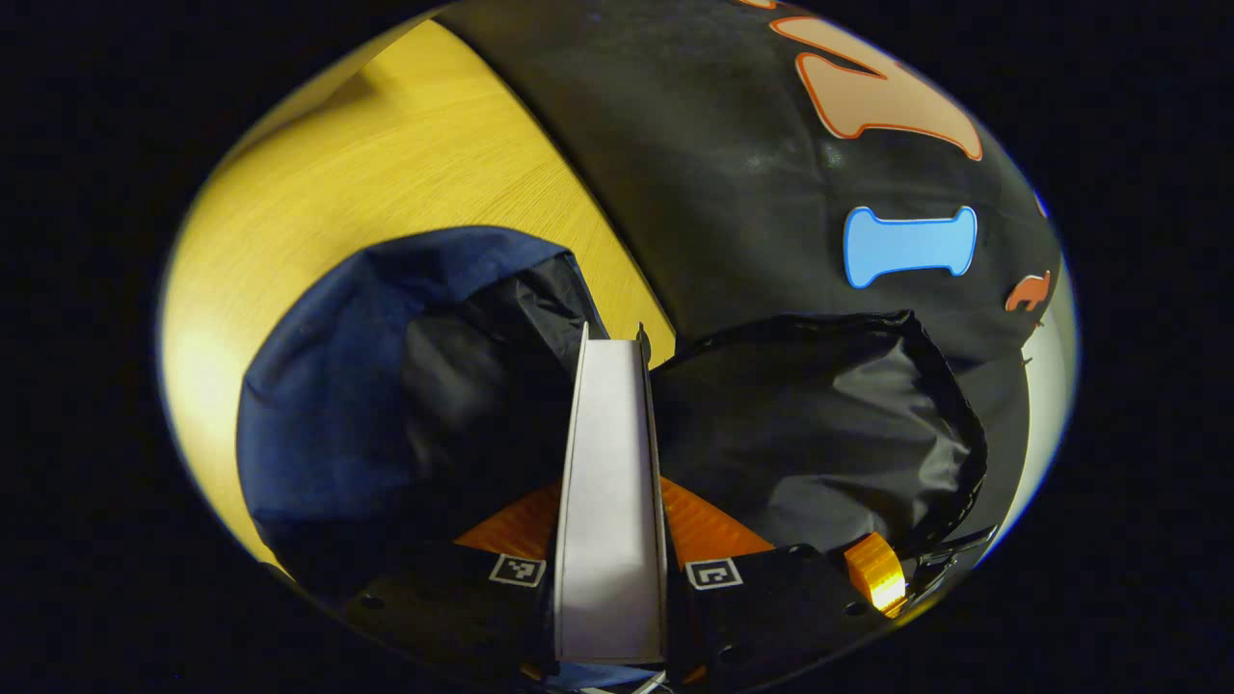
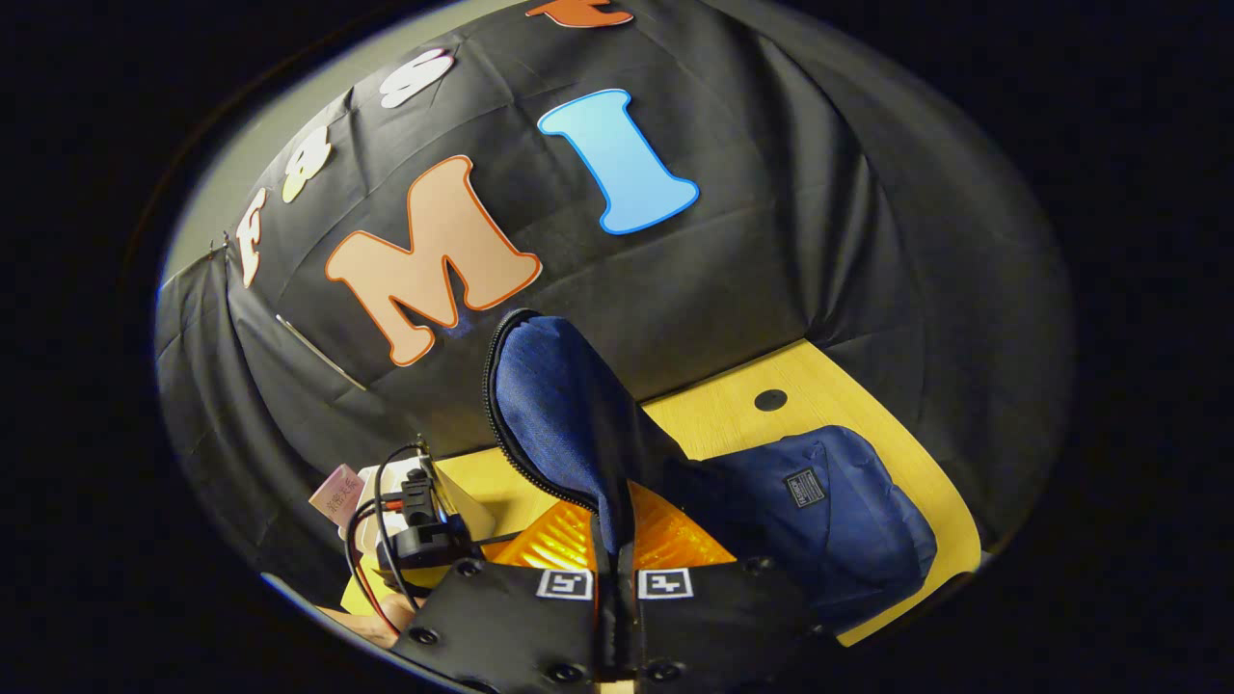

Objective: Open the schoolbag, grab two books from the bookshelf and put them into the schoolbag.

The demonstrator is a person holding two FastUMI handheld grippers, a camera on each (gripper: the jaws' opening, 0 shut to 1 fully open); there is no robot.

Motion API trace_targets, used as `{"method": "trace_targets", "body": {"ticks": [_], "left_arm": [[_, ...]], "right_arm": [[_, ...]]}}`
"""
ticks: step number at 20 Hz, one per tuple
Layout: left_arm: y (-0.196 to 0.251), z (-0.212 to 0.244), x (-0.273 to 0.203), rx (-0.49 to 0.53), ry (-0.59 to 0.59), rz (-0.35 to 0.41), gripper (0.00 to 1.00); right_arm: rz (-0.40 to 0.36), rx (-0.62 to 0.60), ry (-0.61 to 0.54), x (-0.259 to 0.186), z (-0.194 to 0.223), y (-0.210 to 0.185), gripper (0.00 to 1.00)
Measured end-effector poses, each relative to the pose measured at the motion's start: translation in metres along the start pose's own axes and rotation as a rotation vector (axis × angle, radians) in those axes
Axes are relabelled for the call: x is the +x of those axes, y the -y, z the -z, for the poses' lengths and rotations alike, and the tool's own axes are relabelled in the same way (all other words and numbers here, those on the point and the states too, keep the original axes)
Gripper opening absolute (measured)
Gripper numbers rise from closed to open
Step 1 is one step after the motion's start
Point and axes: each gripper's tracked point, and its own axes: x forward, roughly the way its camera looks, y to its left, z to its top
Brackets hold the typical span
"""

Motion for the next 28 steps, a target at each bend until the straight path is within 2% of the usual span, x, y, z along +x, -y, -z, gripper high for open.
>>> {"method": "trace_targets", "body": {"ticks": [7,8,10,12,13,14,15,16,18,20,21,22,26,28], "left_arm": [[-0.004,0.001,0.004,-0.022,0.004,-0.039,0.4],[-0.008,0.001,0.003,-0.015,-0.004,-0.052,0.41],[-0.026,0.006,0.0,0.03,-0.037,-0.126,0.36],[-0.031,0.001,0.001,0.103,-0.01,-0.157,0.56],[-0.031,-0.003,-0.001,0.14,0.009,-0.169,0.72],[-0.036,0.0,-0.005,0.17,-0.004,-0.201,0.66],[-0.04,0.002,-0.008,0.192,-0.03,-0.224,0.75],[-0.047,0.003,-0.01,0.211,-0.045,-0.264,0.71],[-0.061,0.001,-0.024,0.259,-0.06,-0.302,0.84],[-0.063,-0.006,-0.036,0.32,-0.04,-0.303,0.72],[-0.065,-0.008,-0.045,0.364,-0.045,-0.315,0.84],[-0.065,-0.01,-0.05,0.416,-0.05,-0.324,0.78],[-0.061,-0.028,-0.085,0.64,-0.029,-0.34,0.78],[-0.051,-0.038,-0.102,0.71,-0.004,-0.337,0.78]], "right_arm": [[0.005,0.006,0.0,0.003,0.0,0.002,0.05],[0.005,0.009,0.0,0.005,0.0,0.002,0.04],[0.006,0.008,0.0,0.005,0.0,0.001,0.04],[0.007,0.005,-0.004,0.005,0.002,0.0,0.04],[0.008,0.003,-0.003,0.003,0.002,0.001,0.04],[0.008,0.002,-0.003,0.004,0.002,0.0,0.04],[0.008,0.001,-0.004,0.003,0.003,-0.001,0.04],[0.008,0.0,-0.005,0.004,0.003,-0.001,0.04],[0.009,-0.005,-0.005,0.003,0.002,-0.001,0.04],[0.01,-0.003,-0.008,0.004,0.005,0.0,0.04],[0.01,-0.001,-0.007,0.003,0.006,-0.001,0.05],[0.01,0.001,-0.009,0.003,0.006,-0.001,0.04],[0.012,0.008,-0.007,0.005,0.006,-0.001,0.04],[0.015,0.016,-0.006,0.004,0.008,0.0,0.05]]}}
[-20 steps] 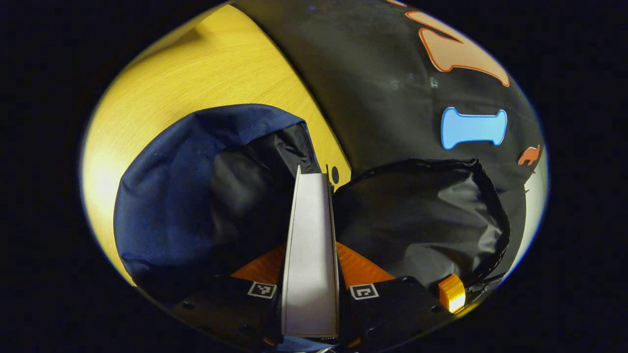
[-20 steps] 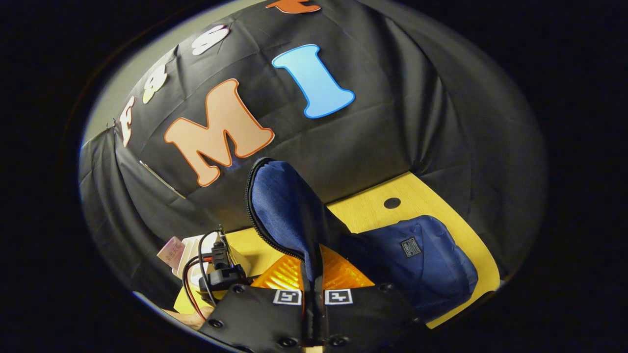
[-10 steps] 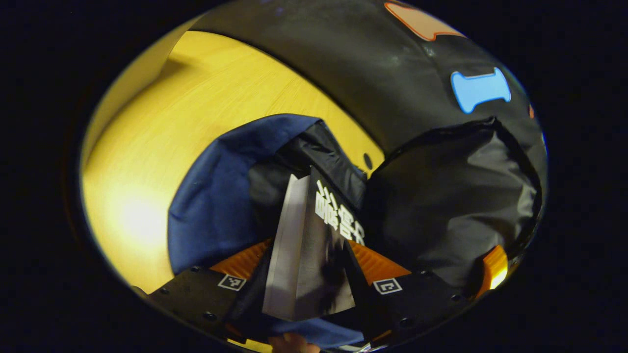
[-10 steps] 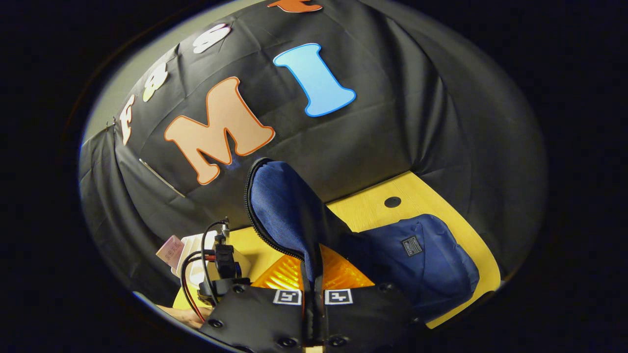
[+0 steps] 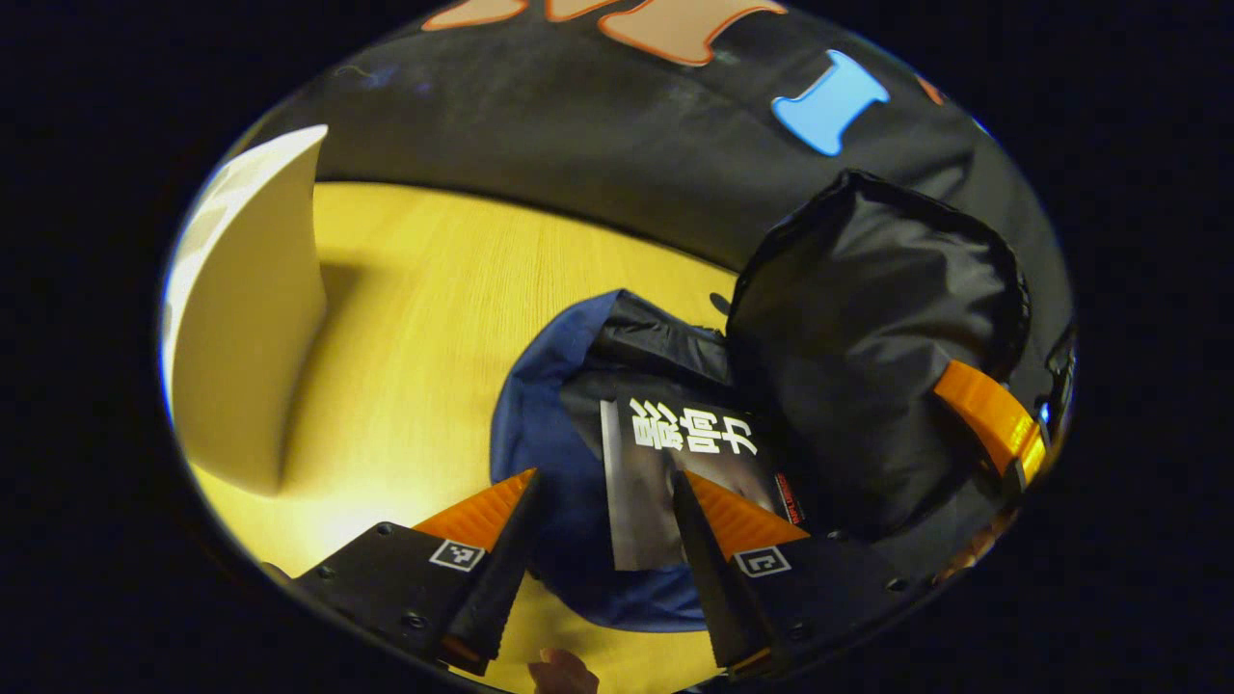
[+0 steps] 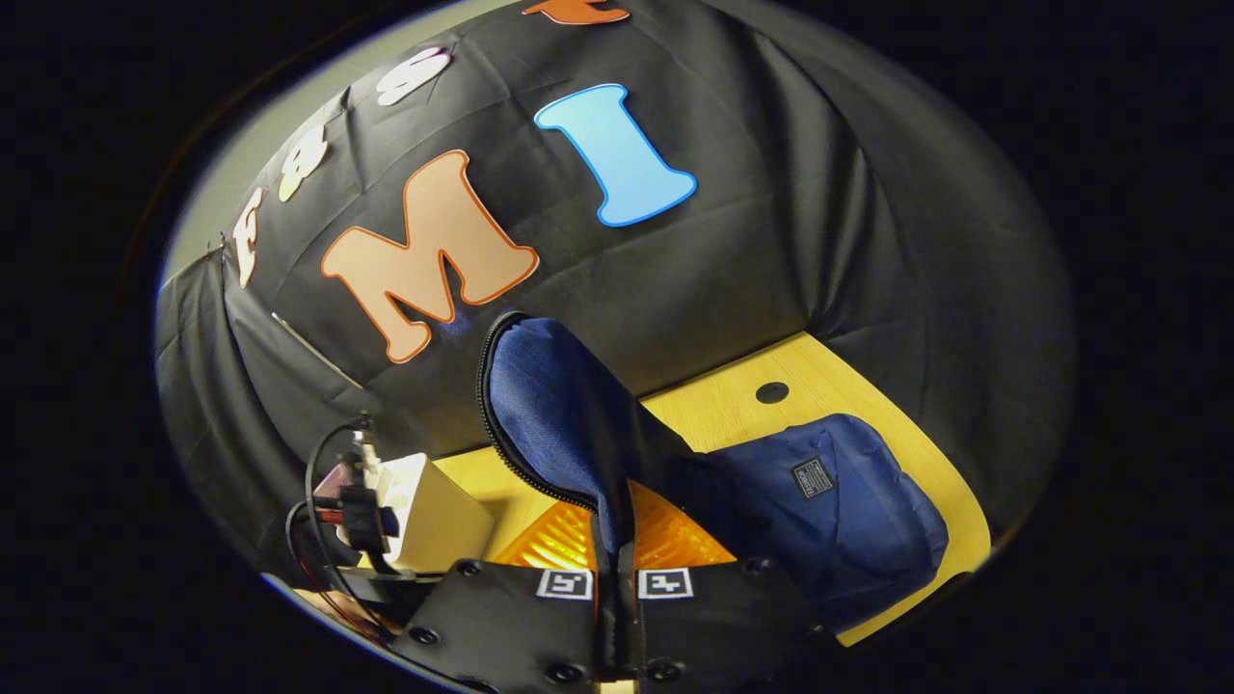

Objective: Open the schoolbag, grab two books from the bookshelf and put them into the schoolbag.

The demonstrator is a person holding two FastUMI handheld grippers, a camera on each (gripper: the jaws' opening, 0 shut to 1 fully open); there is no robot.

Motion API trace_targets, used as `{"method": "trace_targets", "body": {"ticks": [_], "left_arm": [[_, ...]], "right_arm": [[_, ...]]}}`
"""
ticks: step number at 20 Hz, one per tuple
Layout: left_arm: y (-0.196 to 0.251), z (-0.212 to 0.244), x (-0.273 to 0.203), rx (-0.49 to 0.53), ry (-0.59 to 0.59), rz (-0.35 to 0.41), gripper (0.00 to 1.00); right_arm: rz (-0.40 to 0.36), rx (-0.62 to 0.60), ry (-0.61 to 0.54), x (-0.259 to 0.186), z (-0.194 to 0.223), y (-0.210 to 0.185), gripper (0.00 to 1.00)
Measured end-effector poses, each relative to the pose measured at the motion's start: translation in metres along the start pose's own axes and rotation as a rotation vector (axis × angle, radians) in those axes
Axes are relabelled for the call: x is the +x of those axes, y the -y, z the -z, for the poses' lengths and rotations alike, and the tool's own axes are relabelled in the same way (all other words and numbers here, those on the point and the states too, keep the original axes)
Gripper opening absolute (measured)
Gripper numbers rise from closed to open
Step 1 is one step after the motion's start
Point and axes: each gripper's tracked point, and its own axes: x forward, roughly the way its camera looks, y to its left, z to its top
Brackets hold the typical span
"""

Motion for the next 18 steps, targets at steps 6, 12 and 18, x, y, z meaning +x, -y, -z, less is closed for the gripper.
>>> {"method": "trace_targets", "body": {"ticks": [6,12,18], "left_arm": [[-0.023,-0.035,-0.056,0.187,0.092,-0.066,0.78],[-0.078,-0.088,-0.132,0.228,0.216,-0.135,0.78],[-0.156,-0.131,-0.204,0.273,0.319,-0.272,0.78]], "right_arm": [[0.01,-0.003,0.001,-0.001,-0.001,0.001,0.05],[0.023,0.009,0.009,-0.003,-0.001,0.003,0.05],[0.033,0.01,0.007,-0.003,-0.002,0.004,0.04]]}}
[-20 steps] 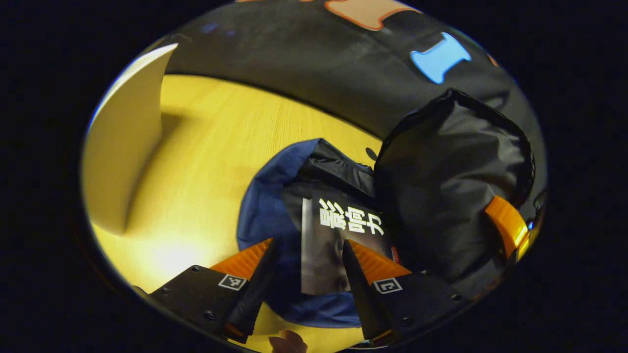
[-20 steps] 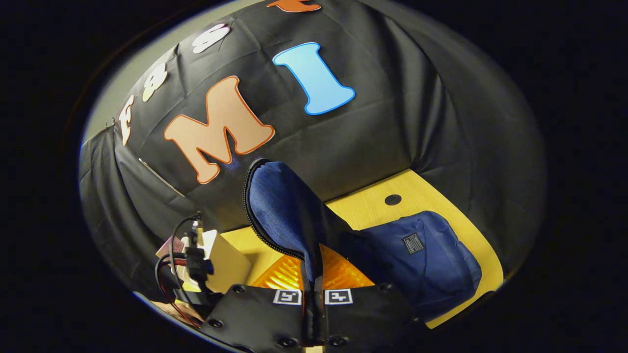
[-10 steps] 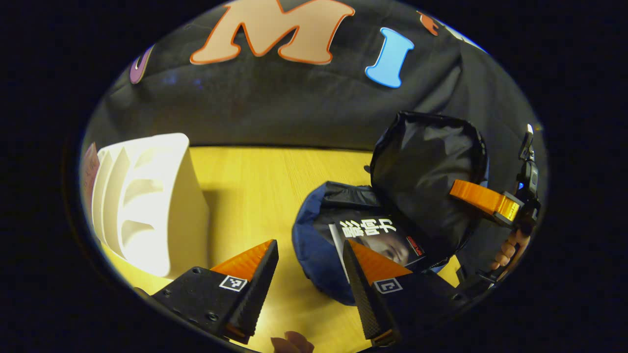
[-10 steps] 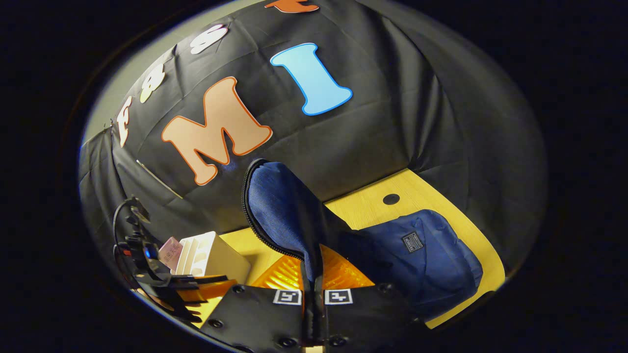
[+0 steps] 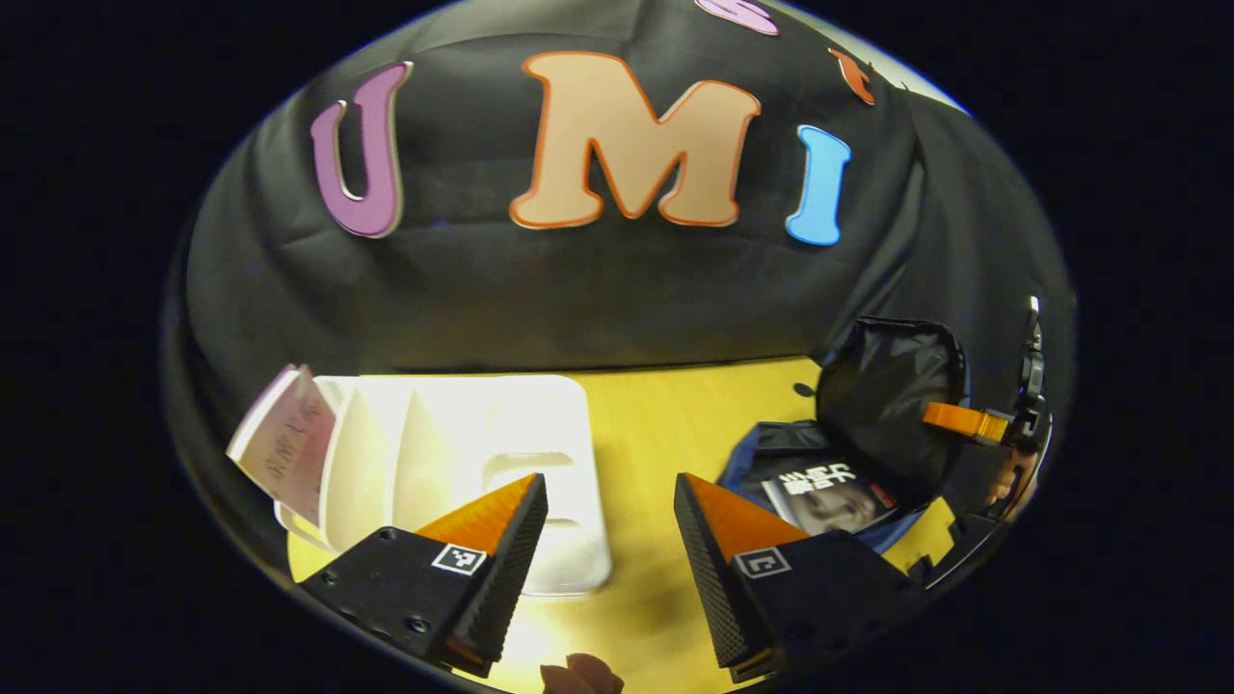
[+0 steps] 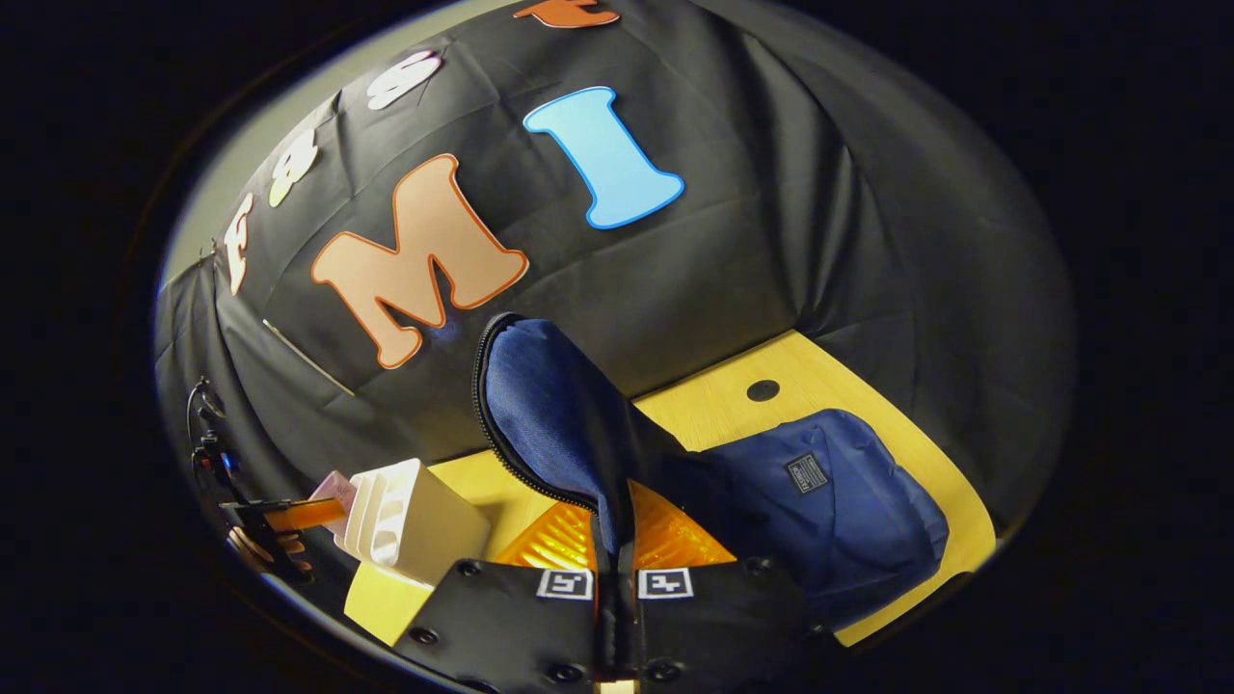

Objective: Open the schoolbag, grab two books from the bookshelf and put them into the schoolbag.

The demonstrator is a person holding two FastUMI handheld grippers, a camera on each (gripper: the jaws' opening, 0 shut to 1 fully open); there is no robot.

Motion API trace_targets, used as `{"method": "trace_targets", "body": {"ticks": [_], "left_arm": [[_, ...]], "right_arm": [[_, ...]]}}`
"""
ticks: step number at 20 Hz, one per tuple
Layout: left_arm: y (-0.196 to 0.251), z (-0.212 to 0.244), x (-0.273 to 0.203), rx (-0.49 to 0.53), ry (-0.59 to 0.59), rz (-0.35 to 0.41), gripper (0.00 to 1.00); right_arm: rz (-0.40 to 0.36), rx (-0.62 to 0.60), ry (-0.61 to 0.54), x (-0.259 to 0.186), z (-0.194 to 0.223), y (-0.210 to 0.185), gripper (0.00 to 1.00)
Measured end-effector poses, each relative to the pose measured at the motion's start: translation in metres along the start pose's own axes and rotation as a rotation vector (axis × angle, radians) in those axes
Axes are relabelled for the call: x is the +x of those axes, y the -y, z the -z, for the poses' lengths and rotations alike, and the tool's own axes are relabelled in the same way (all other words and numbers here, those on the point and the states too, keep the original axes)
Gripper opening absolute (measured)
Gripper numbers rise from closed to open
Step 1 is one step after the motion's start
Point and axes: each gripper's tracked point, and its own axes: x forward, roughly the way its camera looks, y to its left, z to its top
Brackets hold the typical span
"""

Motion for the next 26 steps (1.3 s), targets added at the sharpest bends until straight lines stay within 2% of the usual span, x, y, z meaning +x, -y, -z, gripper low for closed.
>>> {"method": "trace_targets", "body": {"ticks": [6,8,9,10,14,20,26], "left_arm": [[-0.1,-0.027,-0.028,0.026,0.047,-0.139,0.77],[-0.128,-0.03,-0.034,0.027,0.042,-0.172,0.78],[-0.141,-0.031,-0.035,0.024,0.037,-0.181,0.81],[-0.155,-0.031,-0.038,0.022,0.027,-0.195,0.77],[-0.208,-0.035,-0.038,0.051,0.0,-0.248,0.77],[-0.26,-0.024,-0.013,0.013,-0.067,-0.263,0.74],[-0.288,0.003,0.021,0.021,-0.186,-0.259,0.73]], "right_arm": [[0.019,-0.002,0.0,-0.004,0.001,0.001,0.05],[0.028,0.008,0.004,-0.004,-0.001,0.002,0.05],[0.033,0.009,0.006,-0.004,-0.002,0.003,0.04],[0.037,0.009,0.007,-0.003,-0.003,0.003,0.04],[0.054,0.008,0.007,-0.004,-0.003,0.005,0.04],[0.077,-0.001,0.002,-0.001,-0.004,0.004,0.04],[0.1,-0.006,0.0,0.0,-0.006,0.005,0.05]]}}
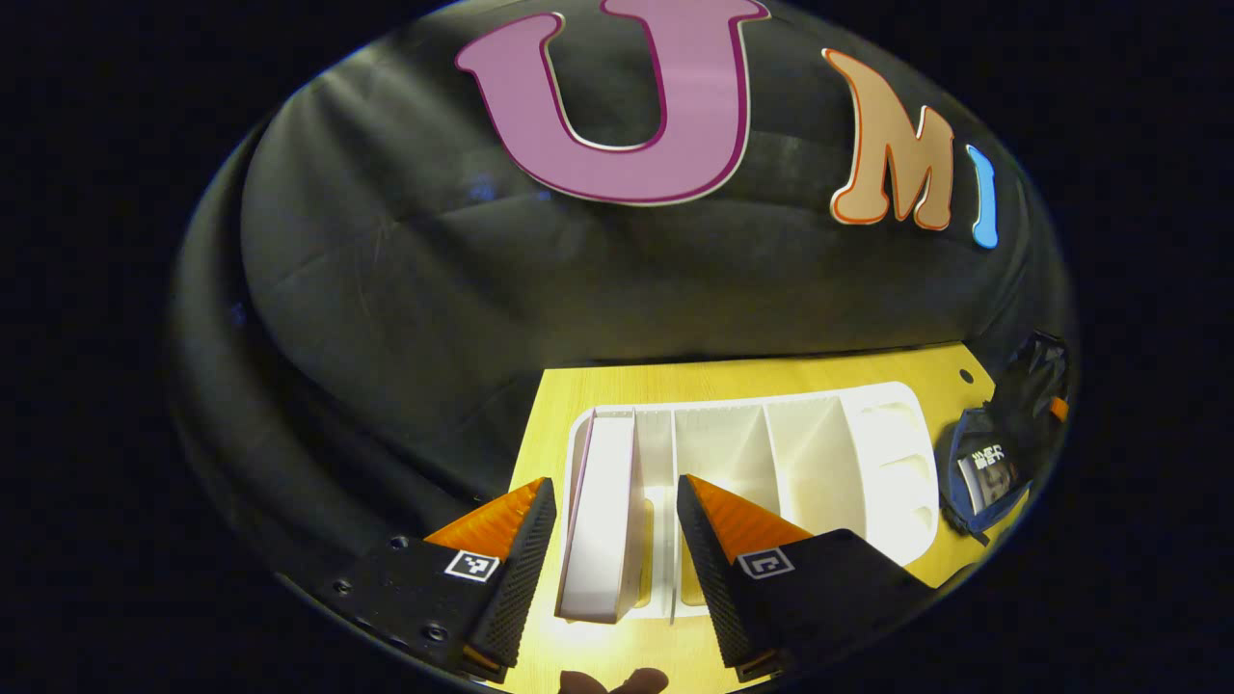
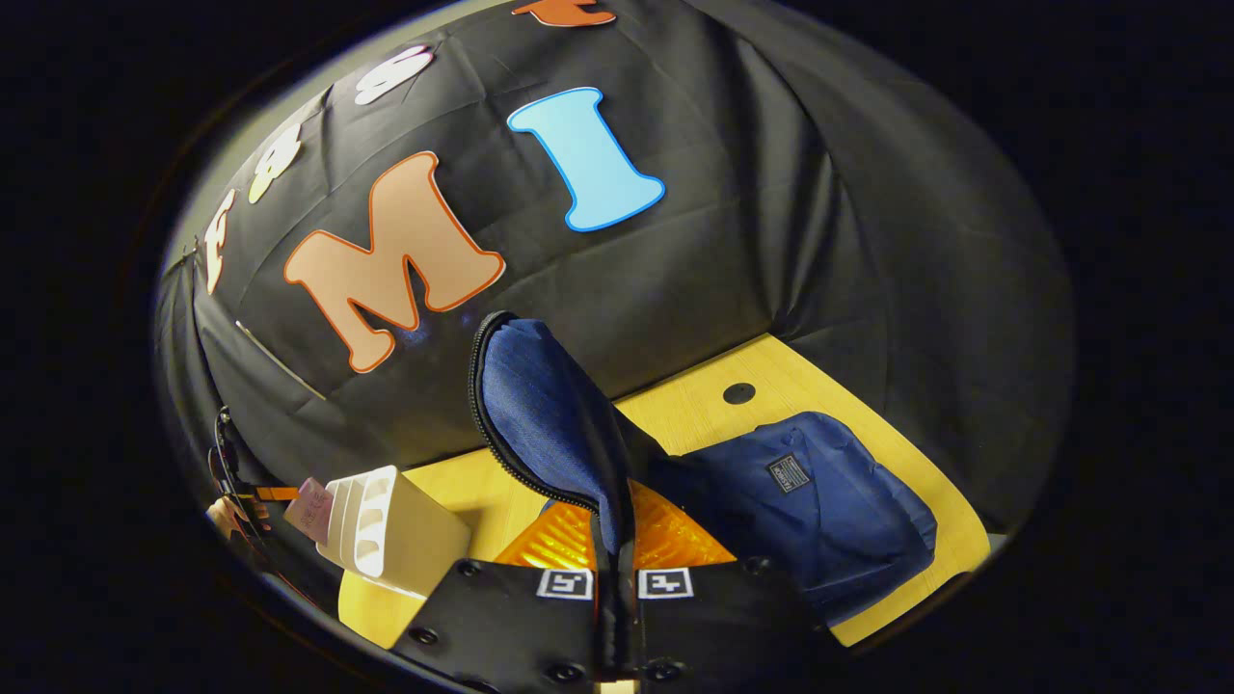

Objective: Open the schoolbag, grab two books from the bookshelf and put them into the schoolbag.

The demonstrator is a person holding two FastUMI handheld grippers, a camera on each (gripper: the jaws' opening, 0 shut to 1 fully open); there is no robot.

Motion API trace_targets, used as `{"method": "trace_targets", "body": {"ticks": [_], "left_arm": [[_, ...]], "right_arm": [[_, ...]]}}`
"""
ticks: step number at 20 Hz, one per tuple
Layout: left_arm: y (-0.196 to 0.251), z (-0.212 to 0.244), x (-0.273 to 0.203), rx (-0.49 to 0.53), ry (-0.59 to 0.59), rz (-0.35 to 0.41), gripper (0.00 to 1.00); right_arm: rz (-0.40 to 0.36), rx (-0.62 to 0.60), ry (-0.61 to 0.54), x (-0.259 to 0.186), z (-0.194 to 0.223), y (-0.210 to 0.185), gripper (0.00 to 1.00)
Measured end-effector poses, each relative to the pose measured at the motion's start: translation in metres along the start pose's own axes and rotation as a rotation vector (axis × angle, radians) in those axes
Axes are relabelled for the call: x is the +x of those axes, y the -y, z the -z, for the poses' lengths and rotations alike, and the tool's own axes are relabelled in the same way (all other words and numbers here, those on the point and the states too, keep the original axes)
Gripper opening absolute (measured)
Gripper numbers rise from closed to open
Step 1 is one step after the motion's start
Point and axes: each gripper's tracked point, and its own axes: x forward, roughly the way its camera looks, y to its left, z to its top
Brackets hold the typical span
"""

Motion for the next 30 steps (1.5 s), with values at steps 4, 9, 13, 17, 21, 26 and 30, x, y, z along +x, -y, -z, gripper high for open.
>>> {"method": "trace_targets", "body": {"ticks": [4,9,13,17,21,26,30], "left_arm": [[-0.001,0.008,0.002,0.012,-0.067,0.008,0.74],[-0.001,0.023,0.005,0.01,-0.158,0.004,0.75],[-0.002,0.037,0.005,0.016,-0.234,0.024,0.72],[0.004,0.058,0.006,0.014,-0.341,0.044,0.61],[0.007,0.072,0.009,-0.021,-0.411,0.059,0.48],[0.012,0.079,0.001,-0.053,-0.464,0.049,0.4],[0.01,0.08,-0.006,-0.067,-0.464,0.035,0.4]], "right_arm": [[0.009,-0.005,-0.001,-0.001,-0.001,0.001,0.05],[0.015,-0.002,-0.004,-0.002,0.0,0.004,0.05],[0.016,-0.004,-0.006,-0.005,0.0,0.005,0.05],[0.014,0.002,-0.005,-0.004,0.001,0.005,0.05],[0.014,0.005,-0.006,-0.004,0.002,0.005,0.05],[0.013,0.0,-0.006,-0.004,0.003,0.004,0.05],[0.016,0.009,-0.007,-0.006,0.003,0.007,0.05]]}}
